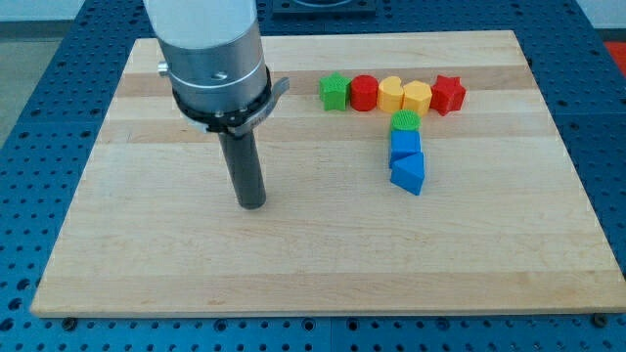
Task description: Move the blue cube to the bottom right of the board
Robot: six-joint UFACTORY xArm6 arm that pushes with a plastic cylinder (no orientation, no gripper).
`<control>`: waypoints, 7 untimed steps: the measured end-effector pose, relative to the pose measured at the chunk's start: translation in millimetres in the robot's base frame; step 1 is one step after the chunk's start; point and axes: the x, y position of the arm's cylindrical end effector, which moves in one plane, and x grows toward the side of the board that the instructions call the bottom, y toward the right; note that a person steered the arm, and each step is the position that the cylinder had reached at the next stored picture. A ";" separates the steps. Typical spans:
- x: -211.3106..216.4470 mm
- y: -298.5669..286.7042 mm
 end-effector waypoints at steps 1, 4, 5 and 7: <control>-55.4 77.8; -71.3 150.2; -71.3 156.4; -65.1 181.3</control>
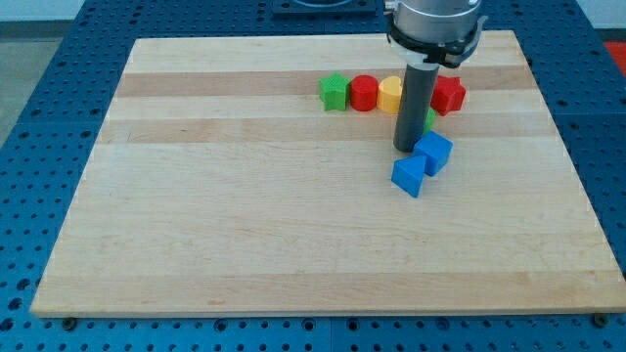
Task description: Move the blue cube to the bottom right of the board
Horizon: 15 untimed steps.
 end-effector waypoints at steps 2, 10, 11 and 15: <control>57.4 20.1; 76.6 84.7; 83.8 84.7; 58.0 118.0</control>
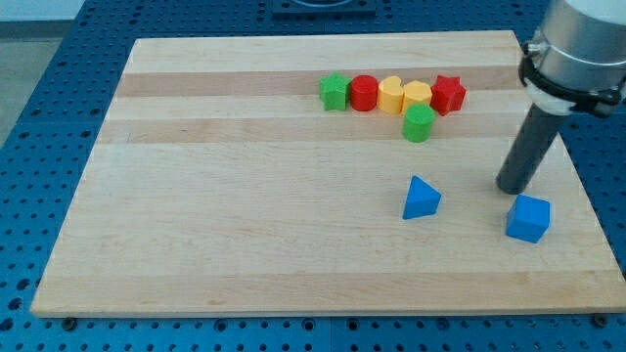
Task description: Move the blue cube to the bottom right of the board
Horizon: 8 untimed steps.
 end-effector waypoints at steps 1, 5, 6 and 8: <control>3.7 7.5; 41.5 7.4; 45.2 7.4; 50.4 7.4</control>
